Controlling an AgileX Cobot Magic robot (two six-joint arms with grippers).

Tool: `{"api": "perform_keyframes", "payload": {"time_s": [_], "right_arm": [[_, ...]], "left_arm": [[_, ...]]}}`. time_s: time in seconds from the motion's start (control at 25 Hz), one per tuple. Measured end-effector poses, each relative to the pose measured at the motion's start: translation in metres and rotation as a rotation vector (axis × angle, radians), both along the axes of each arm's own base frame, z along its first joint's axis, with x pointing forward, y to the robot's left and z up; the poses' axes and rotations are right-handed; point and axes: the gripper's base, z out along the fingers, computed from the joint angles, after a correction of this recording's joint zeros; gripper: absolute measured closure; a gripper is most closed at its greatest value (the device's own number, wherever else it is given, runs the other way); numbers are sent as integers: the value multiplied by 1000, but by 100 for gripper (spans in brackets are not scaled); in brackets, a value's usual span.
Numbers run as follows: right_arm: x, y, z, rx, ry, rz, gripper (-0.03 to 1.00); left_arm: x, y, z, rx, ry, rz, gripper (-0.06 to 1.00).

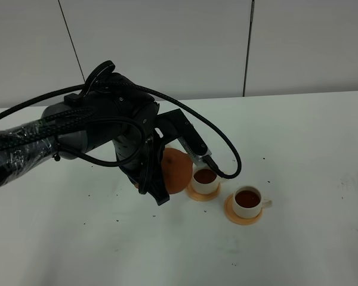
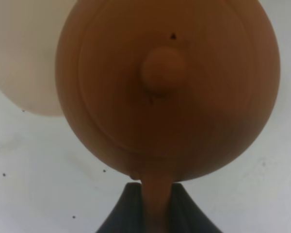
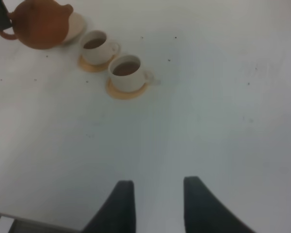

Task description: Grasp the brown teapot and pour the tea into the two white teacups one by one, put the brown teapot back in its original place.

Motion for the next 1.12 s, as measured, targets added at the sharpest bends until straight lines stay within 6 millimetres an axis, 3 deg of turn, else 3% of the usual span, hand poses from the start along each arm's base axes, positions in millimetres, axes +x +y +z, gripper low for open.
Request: {"api": "perform_keyframes", "payload": {"time_s": [0.32,1.12], "right_arm": [[0,0,0,0,0,0,72],[0,0,0,0,0,0,72]], "left_arm": [[-11,8,-36,-31,7,-21,78],[-12,9,-27,-105,-9,67,78]]}}
